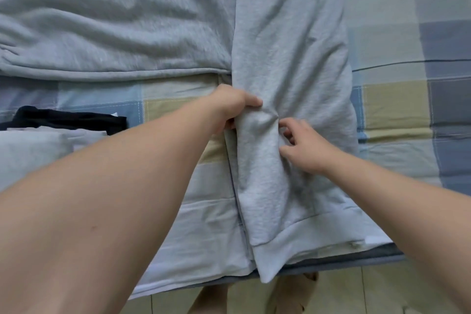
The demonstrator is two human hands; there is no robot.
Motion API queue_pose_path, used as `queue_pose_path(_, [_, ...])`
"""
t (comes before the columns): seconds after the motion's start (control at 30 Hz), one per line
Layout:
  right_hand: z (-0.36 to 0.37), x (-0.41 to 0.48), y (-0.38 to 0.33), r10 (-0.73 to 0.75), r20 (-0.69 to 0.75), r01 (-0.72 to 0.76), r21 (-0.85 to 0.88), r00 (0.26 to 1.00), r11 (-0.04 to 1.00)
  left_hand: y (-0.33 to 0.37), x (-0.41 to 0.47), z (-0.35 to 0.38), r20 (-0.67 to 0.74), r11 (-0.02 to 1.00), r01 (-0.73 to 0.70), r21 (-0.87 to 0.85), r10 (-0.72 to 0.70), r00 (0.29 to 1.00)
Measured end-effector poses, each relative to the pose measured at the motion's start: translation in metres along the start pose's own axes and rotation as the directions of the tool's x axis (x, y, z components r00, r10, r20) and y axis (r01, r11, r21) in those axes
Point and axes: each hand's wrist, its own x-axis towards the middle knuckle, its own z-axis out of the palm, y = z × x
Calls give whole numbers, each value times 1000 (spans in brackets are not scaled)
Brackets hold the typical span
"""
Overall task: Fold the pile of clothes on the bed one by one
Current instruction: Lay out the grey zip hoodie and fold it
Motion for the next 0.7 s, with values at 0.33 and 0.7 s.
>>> queue_pose_path(0.33, [1,2,-9,68,32,-67,-26,997,997,-30,-10,-17,-79,983,-74,-169,61,995])
queue_pose_path(0.7, [19,-46,44,-130,-139,101,-196,982,975,-90,-62,33,88,235,-406,883,767,636])
